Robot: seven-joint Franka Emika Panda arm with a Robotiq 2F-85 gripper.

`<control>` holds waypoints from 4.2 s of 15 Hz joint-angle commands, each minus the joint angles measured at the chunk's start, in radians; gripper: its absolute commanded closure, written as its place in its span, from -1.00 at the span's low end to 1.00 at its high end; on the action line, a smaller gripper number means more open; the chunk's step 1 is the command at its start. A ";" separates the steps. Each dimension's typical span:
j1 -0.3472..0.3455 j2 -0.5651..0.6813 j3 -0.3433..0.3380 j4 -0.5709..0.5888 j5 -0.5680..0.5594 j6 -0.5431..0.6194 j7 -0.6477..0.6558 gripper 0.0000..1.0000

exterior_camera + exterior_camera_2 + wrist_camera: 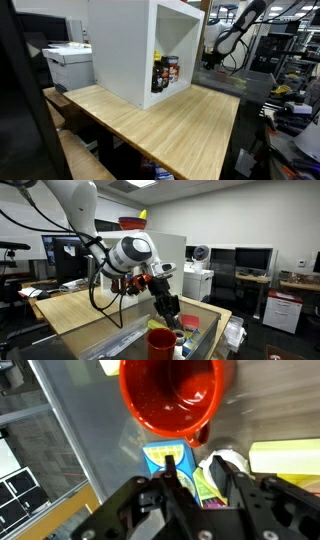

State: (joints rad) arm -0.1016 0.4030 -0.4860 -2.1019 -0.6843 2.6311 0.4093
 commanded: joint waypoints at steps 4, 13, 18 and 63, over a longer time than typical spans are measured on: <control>-0.018 -0.049 0.033 -0.042 -0.019 -0.056 -0.069 -0.80; -0.121 -0.191 0.106 -0.192 0.026 0.004 -0.418 -1.00; -0.214 -0.243 0.172 -0.268 0.176 0.093 -0.731 -1.00; -0.323 -0.342 0.212 -0.435 0.805 0.120 -1.179 -1.00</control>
State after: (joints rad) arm -0.4166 0.1230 -0.2569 -2.4937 0.1498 2.7807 -0.7699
